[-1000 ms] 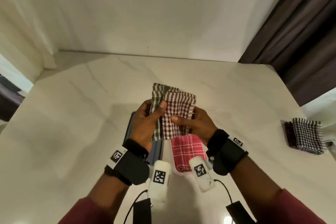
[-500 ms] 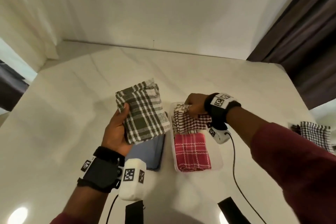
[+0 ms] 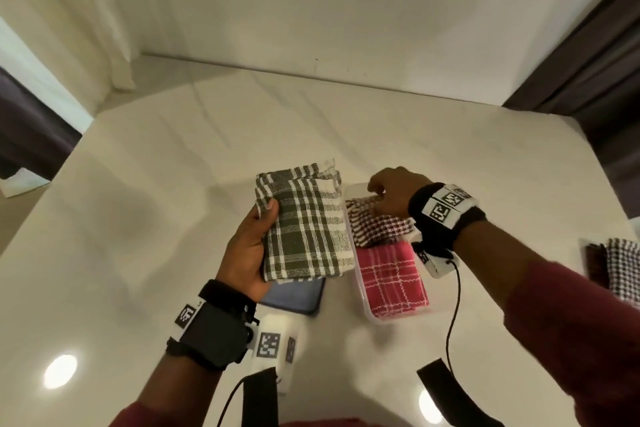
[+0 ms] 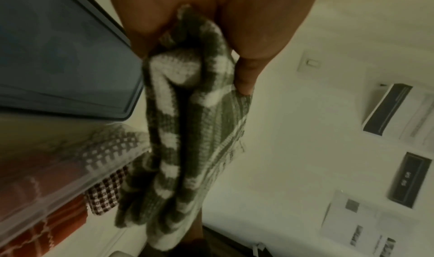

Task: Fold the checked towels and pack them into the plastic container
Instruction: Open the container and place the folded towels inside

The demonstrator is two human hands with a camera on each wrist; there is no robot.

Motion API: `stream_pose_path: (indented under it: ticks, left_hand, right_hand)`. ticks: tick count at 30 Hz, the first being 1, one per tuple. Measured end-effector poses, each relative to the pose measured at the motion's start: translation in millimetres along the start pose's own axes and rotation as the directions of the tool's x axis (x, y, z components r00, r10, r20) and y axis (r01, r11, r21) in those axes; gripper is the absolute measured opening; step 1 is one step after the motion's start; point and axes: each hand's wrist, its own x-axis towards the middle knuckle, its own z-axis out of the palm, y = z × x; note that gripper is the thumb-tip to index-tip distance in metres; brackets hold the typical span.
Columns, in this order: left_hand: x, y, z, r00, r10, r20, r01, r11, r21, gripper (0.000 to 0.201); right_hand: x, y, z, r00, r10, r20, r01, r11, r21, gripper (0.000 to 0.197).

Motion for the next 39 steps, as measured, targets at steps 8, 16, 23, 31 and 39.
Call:
stream_pose_path:
  ticks: [8, 16, 23, 31, 39]
  left_hand:
    - [8, -35, 51, 0.988, -0.093, 0.126, 0.073, 0.986, 0.151, 0.039]
    - [8, -76, 60, 0.965, 0.004, 0.262, -0.232, 0.483, 0.844, 0.062]
    - [3, -90, 54, 0.953, -0.074, 0.295, -0.293, -0.482, 0.825, 0.062]
    - [11, -91, 55, 0.946, -0.201, 0.256, -0.325, -0.607, 0.725, 0.067]
    - [4, -101, 49, 0.95, -0.217, 0.226, -0.312, -0.588, 0.746, 0.077]
  right_hand:
    - [-113, 1, 21, 0.973, -0.229, -0.042, 0.081, 0.166, 0.983, 0.069]
    - [-110, 34, 74, 0.997, 0.073, -0.005, -0.048, 0.699, 0.714, 0.07]
    - [-98, 17, 92, 0.974, 0.217, 0.068, -0.225, 0.876, 0.426, 0.068]
    - [-109, -7, 71, 0.996, 0.079, -0.028, -0.079, 0.997, -0.001, 0.033]
    - [-59, -26, 18, 0.99, -0.112, -0.085, 0.116, 0.992, 0.045, 0.054]
